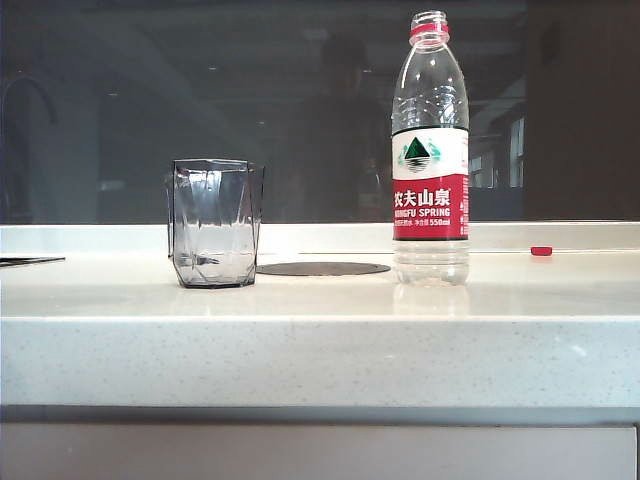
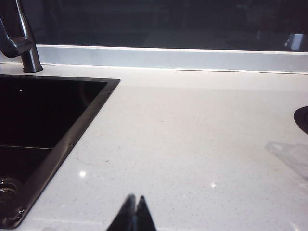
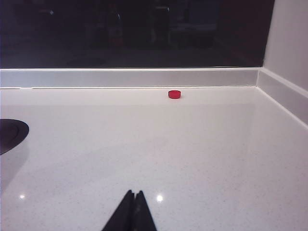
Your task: Pick up the mineral water bottle on the table and pour water into the mug until it's half full.
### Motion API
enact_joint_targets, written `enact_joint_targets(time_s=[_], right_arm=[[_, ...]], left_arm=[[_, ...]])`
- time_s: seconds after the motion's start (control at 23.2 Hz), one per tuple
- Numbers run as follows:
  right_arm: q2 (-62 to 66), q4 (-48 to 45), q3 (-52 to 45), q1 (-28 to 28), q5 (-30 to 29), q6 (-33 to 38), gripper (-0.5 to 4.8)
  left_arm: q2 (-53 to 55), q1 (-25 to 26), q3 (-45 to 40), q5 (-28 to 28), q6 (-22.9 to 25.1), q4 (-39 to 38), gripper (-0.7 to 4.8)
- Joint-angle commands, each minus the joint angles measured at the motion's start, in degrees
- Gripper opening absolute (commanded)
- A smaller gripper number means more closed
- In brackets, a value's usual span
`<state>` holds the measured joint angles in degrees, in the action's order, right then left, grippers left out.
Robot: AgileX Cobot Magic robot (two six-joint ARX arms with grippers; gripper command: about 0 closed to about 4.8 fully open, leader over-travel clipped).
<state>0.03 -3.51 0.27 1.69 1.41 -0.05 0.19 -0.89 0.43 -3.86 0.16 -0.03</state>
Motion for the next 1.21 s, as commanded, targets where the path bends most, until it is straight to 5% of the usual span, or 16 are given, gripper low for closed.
enact_joint_targets(time_s=[0.04, 0.3, 0.43, 0.56, 0.73, 0.9, 1.03, 1.08, 1.16, 1.21], right_arm=[[-0.13, -0.96, -0.20, -0.07, -0.07, -0.17, -0.05], [-0.13, -0.96, -0.20, -0.09, -0.35, 1.33, -0.05], [-0.13, -2.14, -0.20, -0.13, -6.43, 16.94, -0.05], [-0.13, -7.45, -0.20, -0.35, -12.55, 27.08, -0.05], [0.81, -13.09, 0.15, -2.08, -15.80, 31.12, -0.05], [8.35, -15.15, 1.14, -11.13, -16.44, 26.51, -0.05], [20.70, -17.81, 4.61, -22.77, -9.88, 12.41, -0.03], [24.17, -18.05, 5.88, -25.51, -7.21, 8.92, 0.23], [34.27, -23.78, 8.11, -31.19, 1.29, 3.93, 2.62], [41.53, -31.63, 8.48, -33.55, 7.56, 3.87, 4.63]], left_arm=[[0.02, 0.02, 0.15, 0.07, -0.17, 0.50, -0.04], [0.02, 0.02, 0.15, 0.09, -0.17, 0.52, -0.04], [0.02, 0.02, 0.15, 0.31, -0.50, 0.55, -0.04], [0.02, 0.02, 0.17, 6.56, -11.37, 2.82, -0.05], [0.02, 0.00, 0.17, 13.40, -14.53, 10.32, -0.05], [0.07, 0.00, 0.17, 13.53, -13.94, 14.32, -0.05], [0.07, 0.00, 0.17, 13.51, -13.84, 13.99, -0.05], [0.07, 0.00, 0.17, 13.33, -13.84, 13.79, -0.05], [0.07, 0.00, 0.17, 12.87, -13.84, 13.33, -0.05], [0.04, 0.00, 0.17, 12.90, -13.81, 13.14, -0.05]])
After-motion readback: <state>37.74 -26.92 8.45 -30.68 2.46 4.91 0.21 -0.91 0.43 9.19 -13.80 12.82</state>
